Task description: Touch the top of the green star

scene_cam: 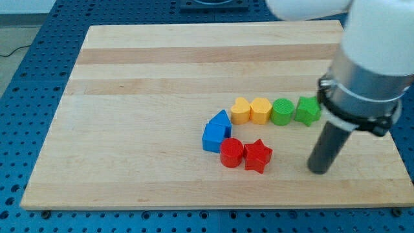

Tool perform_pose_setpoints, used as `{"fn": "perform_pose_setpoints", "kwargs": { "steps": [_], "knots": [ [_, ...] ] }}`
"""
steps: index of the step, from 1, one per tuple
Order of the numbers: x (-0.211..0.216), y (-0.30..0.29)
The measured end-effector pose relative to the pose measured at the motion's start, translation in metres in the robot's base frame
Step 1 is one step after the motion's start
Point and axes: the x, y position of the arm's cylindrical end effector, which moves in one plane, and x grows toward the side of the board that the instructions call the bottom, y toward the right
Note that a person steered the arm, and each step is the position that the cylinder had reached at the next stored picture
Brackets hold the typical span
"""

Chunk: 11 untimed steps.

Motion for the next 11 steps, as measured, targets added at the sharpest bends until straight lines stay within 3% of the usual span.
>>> {"fn": "perform_pose_setpoints", "kwargs": {
  "steps": [2, 4, 7, 10, 11],
  "knots": [
    [-0.044, 0.046],
    [-0.097, 0.048],
    [-0.118, 0.039],
    [-0.107, 0.026],
    [-0.132, 0.026]
  ]
}}
